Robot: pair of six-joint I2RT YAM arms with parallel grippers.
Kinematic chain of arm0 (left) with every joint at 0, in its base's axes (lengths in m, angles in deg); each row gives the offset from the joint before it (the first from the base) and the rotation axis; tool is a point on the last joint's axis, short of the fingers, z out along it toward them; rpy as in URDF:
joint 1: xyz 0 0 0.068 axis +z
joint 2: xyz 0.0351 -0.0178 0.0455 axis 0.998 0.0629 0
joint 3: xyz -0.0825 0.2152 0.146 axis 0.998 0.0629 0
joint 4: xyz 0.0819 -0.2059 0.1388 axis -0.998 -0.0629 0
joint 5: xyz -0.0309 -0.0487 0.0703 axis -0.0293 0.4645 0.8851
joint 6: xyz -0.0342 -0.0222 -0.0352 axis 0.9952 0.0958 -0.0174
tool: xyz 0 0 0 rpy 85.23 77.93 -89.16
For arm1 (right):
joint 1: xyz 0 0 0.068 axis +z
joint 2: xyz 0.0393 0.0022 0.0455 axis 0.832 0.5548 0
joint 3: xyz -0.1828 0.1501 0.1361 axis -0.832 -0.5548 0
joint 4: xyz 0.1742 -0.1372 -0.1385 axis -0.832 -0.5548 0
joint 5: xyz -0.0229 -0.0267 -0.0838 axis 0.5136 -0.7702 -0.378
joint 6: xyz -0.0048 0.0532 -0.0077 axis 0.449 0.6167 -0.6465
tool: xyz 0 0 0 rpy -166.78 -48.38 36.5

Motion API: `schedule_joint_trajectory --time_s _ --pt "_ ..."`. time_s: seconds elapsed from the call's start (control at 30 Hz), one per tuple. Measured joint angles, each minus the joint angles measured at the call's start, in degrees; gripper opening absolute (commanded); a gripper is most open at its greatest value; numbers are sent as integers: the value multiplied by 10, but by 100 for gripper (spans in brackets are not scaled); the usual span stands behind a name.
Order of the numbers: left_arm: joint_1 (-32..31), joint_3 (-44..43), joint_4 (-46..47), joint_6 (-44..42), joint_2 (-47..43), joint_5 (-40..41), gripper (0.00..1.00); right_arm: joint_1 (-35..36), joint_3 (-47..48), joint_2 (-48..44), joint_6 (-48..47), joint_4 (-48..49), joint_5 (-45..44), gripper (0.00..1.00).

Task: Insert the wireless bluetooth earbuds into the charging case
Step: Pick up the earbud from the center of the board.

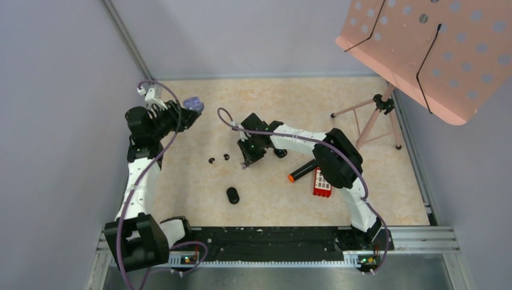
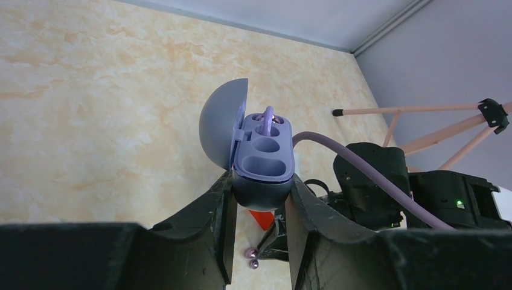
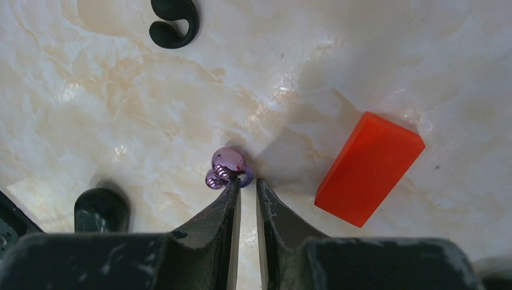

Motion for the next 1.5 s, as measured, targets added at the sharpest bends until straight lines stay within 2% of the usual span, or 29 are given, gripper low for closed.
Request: schedule_joint_trajectory --time_s 0.73,0.83,0.9,1.23,1.37,1.5 --pt "3 0 5 4 12 0 0 16 31 21 -23 21 -31 16" --pt "3 0 8 7 17 0 0 31 37 25 -38 34 -50 12" --pt "4 0 9 7 22 0 0 42 36 26 -48 41 -65 0" --pt "4 0 23 7 36 -13 0 56 36 23 -104 49 -109 0" --pt "4 0 44 7 49 -30 0 58 27 7 -142 50 -167 0" --pt "3 0 76 9 75 -56 0 34 -21 -72 -165 61 -198 0"
